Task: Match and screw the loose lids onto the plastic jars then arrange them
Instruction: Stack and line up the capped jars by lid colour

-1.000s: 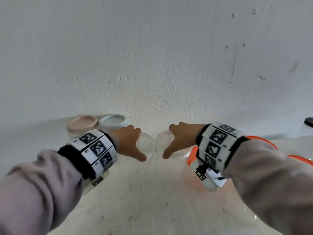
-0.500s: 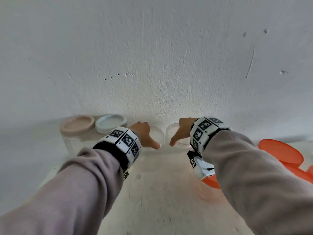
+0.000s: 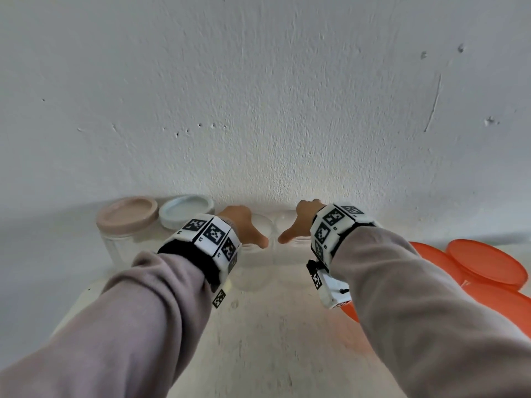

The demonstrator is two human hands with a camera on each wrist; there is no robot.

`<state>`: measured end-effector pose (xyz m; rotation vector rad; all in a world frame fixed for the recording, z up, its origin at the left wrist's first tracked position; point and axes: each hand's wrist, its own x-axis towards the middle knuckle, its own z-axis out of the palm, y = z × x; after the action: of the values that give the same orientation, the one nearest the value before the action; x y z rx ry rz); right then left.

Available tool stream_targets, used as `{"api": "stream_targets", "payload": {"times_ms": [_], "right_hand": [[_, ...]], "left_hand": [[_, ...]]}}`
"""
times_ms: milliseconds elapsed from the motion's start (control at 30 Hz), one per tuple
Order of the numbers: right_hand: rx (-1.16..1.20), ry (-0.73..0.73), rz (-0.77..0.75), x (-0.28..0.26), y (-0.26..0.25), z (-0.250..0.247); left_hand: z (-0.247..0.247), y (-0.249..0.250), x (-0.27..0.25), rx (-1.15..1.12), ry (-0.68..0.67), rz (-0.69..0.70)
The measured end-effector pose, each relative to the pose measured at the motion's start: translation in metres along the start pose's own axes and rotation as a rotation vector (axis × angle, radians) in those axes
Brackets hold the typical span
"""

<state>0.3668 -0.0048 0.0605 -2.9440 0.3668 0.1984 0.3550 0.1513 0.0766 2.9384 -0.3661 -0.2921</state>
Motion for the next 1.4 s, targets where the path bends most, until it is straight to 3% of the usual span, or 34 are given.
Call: {"api": "stream_targets", "payload": {"times_ms": [300,567,867,1067,1233,1400], "right_hand": [[0.033,-0.003,-0.005,0.006,0.005,0.009],[0.072,0.041,-0.062,-0.048,0.004,-0.016],[0.393,0.320,-0.121,-0.171,0.065,-0.058],[0.560,0.401,-0.004,-0.240,0.133,-0.039],[0.680,0.433,0.063,-0.266,0.181,-0.018],[0.706,0.389,0.068,-0.270,0.210,0.004]], "left_hand": [[0.009,-0.007,-0.005,-0.070,0.048,0.064],[0.014,-0.010,-0.014,-0.085,0.131,0.161],[0.021,0.022,-0.068,-0.214,0.232,0.574],[0.034,0.075,-0.114,-0.319,0.073,0.728],[0.057,0.126,-0.138,-0.230,-0.003,0.793],[0.087,0.165,-0.145,-0.163,-0.137,0.715]]}}
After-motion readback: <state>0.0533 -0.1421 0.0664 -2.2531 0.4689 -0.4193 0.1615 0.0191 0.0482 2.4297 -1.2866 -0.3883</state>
